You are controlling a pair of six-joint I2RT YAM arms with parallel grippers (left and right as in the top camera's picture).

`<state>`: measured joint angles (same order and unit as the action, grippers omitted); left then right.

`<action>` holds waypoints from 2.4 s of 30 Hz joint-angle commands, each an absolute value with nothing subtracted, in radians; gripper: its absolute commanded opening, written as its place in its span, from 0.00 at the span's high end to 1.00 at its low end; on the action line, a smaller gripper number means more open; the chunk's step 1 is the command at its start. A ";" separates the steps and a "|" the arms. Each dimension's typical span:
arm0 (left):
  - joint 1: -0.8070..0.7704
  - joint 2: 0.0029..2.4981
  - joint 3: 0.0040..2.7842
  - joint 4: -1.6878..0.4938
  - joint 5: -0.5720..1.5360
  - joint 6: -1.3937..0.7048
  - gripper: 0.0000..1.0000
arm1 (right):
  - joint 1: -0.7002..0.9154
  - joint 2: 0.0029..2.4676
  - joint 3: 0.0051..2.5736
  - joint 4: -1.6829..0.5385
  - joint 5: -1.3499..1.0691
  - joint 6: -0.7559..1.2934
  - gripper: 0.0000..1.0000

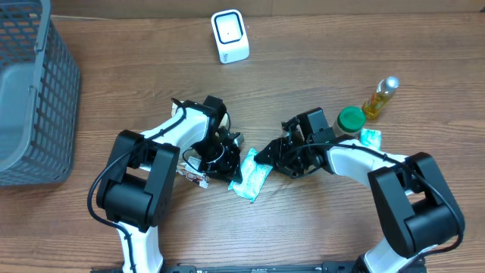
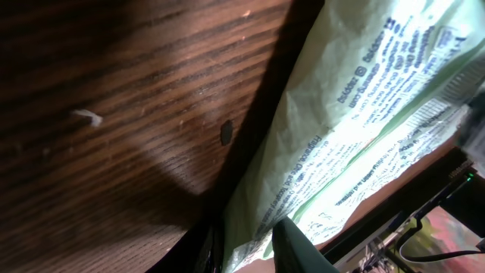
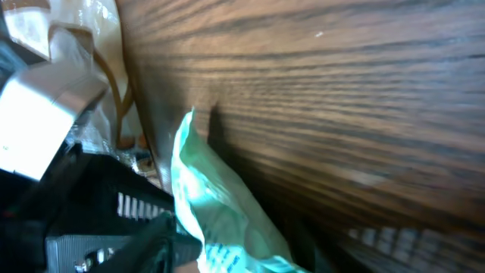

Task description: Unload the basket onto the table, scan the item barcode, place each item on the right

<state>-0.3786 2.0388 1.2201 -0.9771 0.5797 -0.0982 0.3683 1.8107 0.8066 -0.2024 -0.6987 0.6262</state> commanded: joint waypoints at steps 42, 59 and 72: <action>-0.116 1.554 1.436 -0.955 -0.156 -0.271 0.09 | 0.359 1.720 0.855 -0.271 -0.836 0.256 0.96; 0.013 1.655 1.435 -0.938 -0.153 -0.270 0.00 | 0.359 1.591 1.169 -0.871 -0.802 -0.121 0.96; 0.013 1.660 1.435 -0.938 -0.153 -0.270 0.00 | 0.359 1.591 1.287 -1.095 -0.749 -0.244 0.96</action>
<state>0.0147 1.6482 1.4361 -0.9424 -0.1432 -0.2565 0.3622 1.6184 1.2602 -1.0958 -0.7662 -0.2146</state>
